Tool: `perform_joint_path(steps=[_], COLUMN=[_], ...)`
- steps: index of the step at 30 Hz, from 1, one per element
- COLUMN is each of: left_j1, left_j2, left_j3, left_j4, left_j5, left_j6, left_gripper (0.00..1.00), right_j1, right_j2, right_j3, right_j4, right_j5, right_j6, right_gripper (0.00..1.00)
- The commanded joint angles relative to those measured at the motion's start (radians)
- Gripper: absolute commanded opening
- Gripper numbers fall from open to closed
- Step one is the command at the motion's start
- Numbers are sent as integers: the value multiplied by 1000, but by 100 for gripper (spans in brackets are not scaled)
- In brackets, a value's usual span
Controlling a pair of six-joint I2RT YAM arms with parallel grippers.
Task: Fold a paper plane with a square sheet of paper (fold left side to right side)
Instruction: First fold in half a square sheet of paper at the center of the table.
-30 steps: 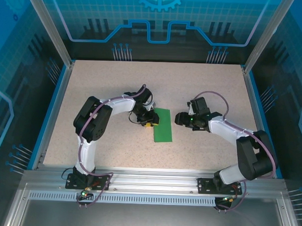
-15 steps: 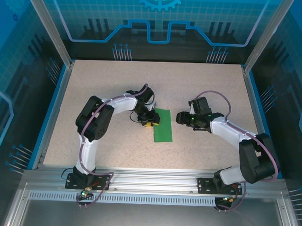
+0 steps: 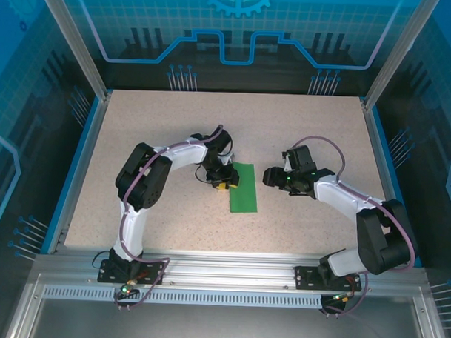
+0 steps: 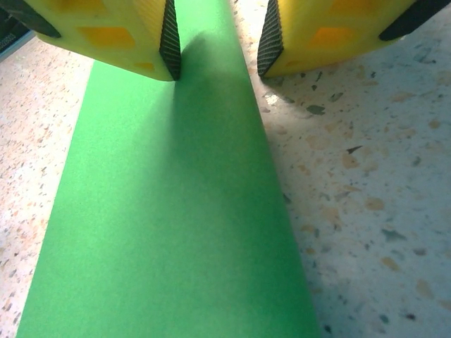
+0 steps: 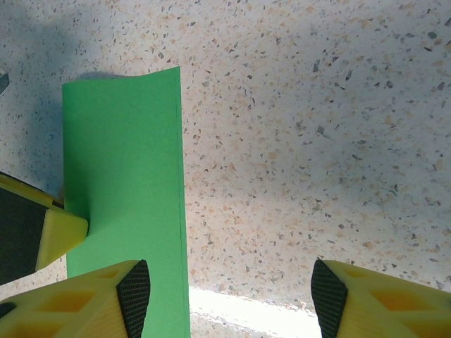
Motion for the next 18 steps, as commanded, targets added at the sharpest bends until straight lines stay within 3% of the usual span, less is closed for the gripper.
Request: perform_joint_path(steps=[1, 18], left_j1=[-53, -58], left_j2=[89, 104], left_j3=[-13, 1], left_j4=[45, 47], left_j5=[-14, -21], left_j6=[30, 2], left_gripper=[39, 40], right_j1=[-10, -9], right_j2=[-17, -11], right_j3=[-9, -8], right_j4=[-13, -10], right_j5=[5, -6], right_j6=[-1, 1], right_gripper=[66, 66])
